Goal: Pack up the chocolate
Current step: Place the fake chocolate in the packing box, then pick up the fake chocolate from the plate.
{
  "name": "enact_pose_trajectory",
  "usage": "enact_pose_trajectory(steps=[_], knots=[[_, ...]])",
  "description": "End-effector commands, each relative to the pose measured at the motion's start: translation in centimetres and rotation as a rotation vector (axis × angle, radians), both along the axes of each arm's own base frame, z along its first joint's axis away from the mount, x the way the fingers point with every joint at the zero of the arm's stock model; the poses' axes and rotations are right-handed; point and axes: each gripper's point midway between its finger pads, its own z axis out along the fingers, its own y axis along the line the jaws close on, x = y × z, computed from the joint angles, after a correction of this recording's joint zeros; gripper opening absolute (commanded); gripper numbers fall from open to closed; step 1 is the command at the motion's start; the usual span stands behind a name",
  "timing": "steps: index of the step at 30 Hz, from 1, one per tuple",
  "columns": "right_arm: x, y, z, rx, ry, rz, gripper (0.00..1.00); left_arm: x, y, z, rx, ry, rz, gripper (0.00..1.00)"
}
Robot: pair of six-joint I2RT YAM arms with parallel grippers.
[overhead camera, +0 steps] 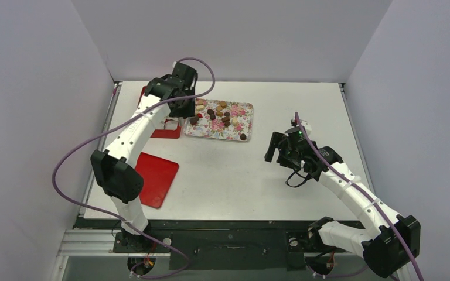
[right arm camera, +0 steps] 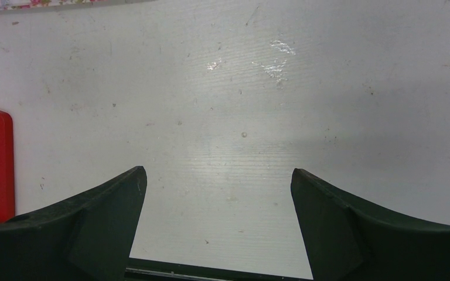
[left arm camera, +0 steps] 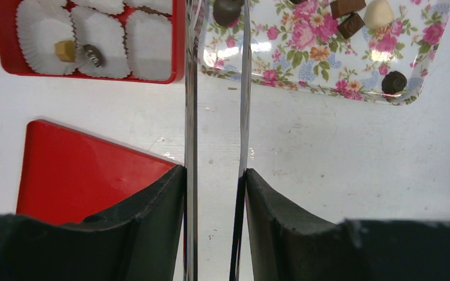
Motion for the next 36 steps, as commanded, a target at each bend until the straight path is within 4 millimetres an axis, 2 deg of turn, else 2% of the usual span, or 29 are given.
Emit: enact_pose_trajectory(steps=[1,10,17,26,36], knots=[[1.2,-0.3,1.7,0.001,-0.057,-0.025,0.89,0.8,-2.2,-0.4,-0.016,-0.014,-0.016,0.37],[1.2,-0.4,1.5,0.006,-0.064,-0.04,0.89,1.3,-2.6,-4.4,0.029,0.055,-0.025,0.38],[1.1,-0.5,1.1,-0.003,-0.056,-0.04,0.89,1.1,-2.4,-6.3,0.053,0.086,-0.022,0.39],[1.1,-0.4,0.7,-0.001,-0.049,-0.04,0.89,1.0,-1.9,-7.6,0.082,0.1,-0.012,0.4],[1.1,-0.6,0.6,-0.004,-0.05,-0.047,0.89,1.8,-2.1,-8.7,0.098,0.11,-0.021,0.4]])
